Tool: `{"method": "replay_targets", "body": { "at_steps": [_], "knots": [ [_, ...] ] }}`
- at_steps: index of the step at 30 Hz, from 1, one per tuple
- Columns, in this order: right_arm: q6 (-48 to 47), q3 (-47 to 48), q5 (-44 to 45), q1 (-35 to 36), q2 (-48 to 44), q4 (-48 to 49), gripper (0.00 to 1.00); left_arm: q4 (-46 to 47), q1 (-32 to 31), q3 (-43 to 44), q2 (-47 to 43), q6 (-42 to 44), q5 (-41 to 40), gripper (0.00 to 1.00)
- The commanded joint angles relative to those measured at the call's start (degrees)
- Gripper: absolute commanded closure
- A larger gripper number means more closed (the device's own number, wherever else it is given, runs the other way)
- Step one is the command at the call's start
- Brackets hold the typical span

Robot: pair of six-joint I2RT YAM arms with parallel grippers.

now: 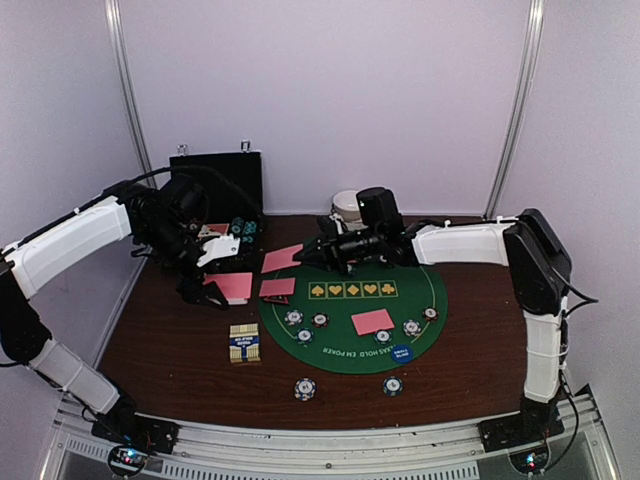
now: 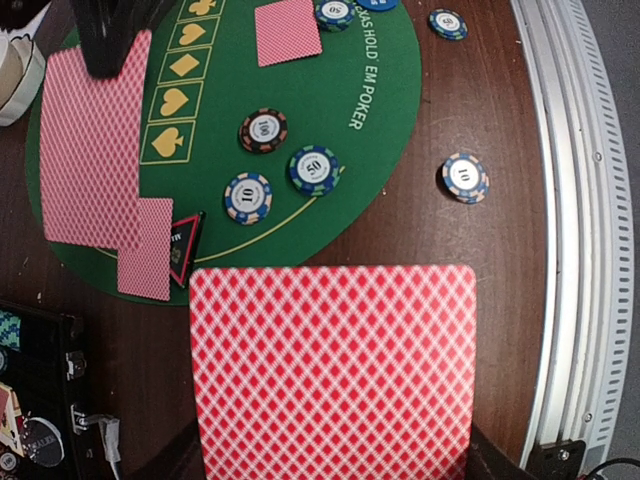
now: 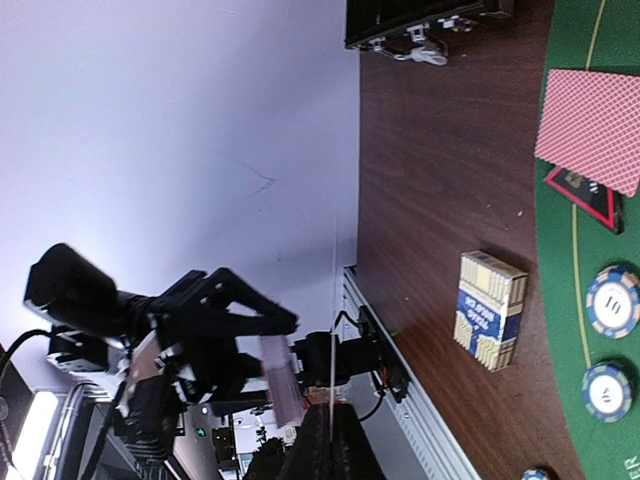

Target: Distribute texas hold em gaming equipment

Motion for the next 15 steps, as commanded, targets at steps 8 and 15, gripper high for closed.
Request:
{"method": "replay_targets", "body": {
  "at_steps": [8, 15],
  "knots": [
    [-12.1, 17.0, 4.2, -0.4, 16.5, -14.5, 1.00, 0.0, 0.4, 2.0, -1.7, 0.7, 1.0, 0.63],
    [-15.1, 25.9, 6.4, -0.4, 24.0, -20.5, 1.00, 0.1, 0.4, 2.0, -1.7, 0.8, 0.9, 0.64]
  ]
}}
